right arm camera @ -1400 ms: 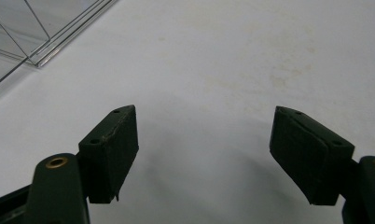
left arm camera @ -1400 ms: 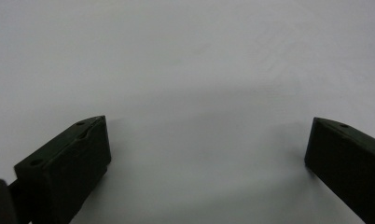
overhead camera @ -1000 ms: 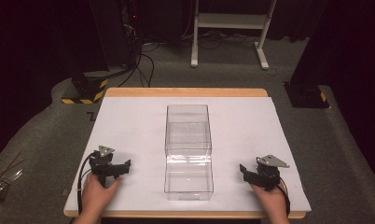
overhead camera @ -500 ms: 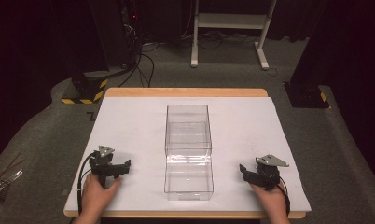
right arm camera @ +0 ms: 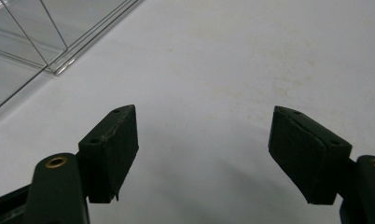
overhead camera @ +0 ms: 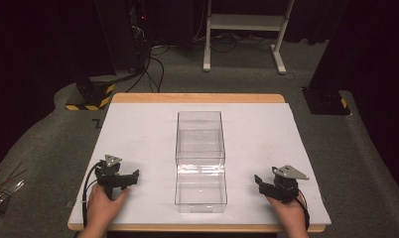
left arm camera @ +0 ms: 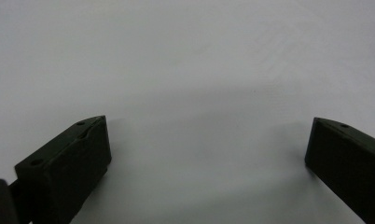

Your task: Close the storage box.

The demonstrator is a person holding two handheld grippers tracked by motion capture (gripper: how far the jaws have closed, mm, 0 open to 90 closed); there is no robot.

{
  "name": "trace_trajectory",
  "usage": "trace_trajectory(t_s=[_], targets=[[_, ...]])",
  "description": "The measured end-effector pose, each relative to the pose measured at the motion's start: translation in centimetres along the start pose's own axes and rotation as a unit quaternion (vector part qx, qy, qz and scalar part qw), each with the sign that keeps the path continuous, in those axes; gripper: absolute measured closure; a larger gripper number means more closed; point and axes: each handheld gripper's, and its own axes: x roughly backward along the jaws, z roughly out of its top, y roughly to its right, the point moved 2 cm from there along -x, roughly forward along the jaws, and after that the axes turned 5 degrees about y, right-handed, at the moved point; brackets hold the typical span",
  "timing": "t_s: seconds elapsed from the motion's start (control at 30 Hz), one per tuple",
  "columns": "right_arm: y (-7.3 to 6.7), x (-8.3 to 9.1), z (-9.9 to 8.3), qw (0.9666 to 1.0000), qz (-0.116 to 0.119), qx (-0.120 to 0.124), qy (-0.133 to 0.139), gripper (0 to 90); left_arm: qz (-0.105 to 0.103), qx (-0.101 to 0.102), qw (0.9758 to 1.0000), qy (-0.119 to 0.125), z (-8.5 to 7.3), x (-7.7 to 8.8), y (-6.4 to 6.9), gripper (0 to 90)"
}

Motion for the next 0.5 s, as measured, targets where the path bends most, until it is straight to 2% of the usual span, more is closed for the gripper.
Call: trace_trajectory(t_s=[0.5], targets=[[-1.2, 0.9, 1.0, 0.9997, 0.015, 0.008, 0.015, 24.4, 0.000, 0.000, 1.0000, 0.000, 0.0, 0.0, 0.0, 0.4]])
